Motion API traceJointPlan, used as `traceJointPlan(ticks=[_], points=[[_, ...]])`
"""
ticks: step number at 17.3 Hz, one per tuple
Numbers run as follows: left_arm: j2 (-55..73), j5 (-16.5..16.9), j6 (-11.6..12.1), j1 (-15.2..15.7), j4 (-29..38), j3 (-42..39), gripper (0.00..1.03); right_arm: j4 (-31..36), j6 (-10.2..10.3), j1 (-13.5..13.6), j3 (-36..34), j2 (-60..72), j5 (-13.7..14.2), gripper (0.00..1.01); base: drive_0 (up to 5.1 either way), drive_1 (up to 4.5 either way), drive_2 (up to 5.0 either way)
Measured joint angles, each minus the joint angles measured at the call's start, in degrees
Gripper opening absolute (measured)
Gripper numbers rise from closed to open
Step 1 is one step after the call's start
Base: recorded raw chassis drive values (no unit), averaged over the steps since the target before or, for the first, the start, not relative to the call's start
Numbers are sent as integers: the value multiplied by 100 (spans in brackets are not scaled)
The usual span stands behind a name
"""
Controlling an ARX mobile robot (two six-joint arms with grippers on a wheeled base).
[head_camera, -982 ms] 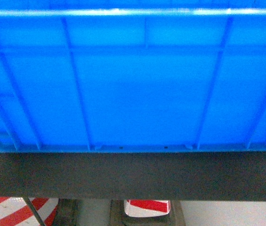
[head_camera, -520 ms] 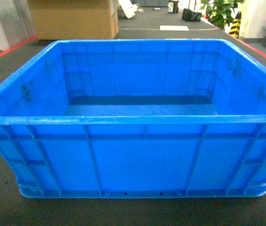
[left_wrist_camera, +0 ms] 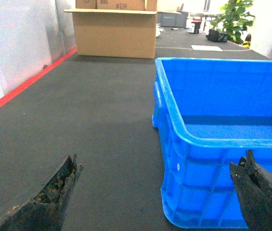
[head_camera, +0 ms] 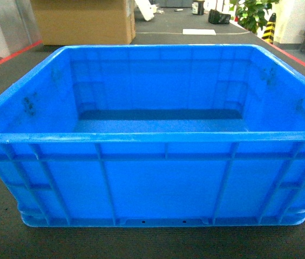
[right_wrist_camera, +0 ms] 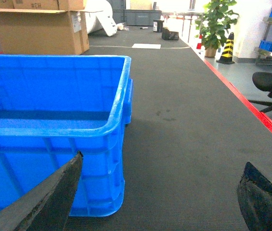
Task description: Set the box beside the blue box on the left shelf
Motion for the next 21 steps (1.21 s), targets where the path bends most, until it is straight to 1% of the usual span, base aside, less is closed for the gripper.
traceJointPlan(ticks=[21], points=[[0, 0, 0, 0, 0, 0, 98, 0, 0, 0, 0, 0, 0, 98, 0, 0, 0]])
